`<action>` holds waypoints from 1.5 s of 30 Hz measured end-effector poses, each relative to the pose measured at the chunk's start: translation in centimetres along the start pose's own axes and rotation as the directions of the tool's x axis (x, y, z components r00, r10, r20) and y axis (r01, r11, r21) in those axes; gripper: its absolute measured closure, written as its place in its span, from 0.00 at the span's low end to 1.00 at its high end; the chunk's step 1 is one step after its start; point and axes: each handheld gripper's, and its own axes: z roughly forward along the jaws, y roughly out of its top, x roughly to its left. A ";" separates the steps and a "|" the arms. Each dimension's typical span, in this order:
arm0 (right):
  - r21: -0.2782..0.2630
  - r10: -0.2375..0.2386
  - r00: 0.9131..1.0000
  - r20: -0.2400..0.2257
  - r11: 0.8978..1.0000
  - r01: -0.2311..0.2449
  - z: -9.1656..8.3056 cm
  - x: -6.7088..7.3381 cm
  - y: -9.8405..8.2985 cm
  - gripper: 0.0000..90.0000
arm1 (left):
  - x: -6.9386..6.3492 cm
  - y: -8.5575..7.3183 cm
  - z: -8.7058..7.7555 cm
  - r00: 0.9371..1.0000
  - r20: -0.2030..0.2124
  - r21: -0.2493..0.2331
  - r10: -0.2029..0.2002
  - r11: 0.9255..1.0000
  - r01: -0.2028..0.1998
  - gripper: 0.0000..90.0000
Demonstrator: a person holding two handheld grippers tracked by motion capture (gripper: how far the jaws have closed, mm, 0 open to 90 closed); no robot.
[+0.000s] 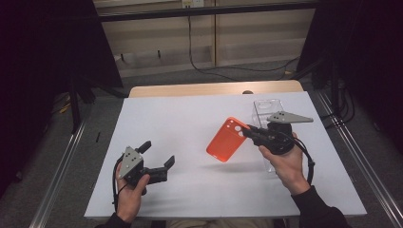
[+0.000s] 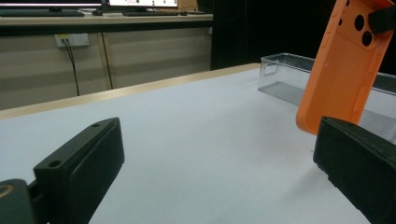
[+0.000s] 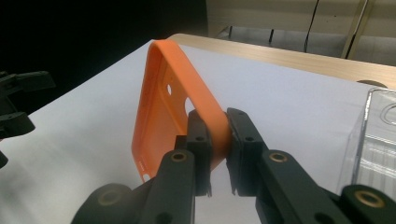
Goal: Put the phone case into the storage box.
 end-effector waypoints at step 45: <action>-0.031 -0.072 0.984 0.164 0.996 0.078 -3.1 -5.2 3.1 0.90 | 1.8 -1.7 -2.2 0.999 -0.042 -0.020 -0.007 1.000 0.006 0.02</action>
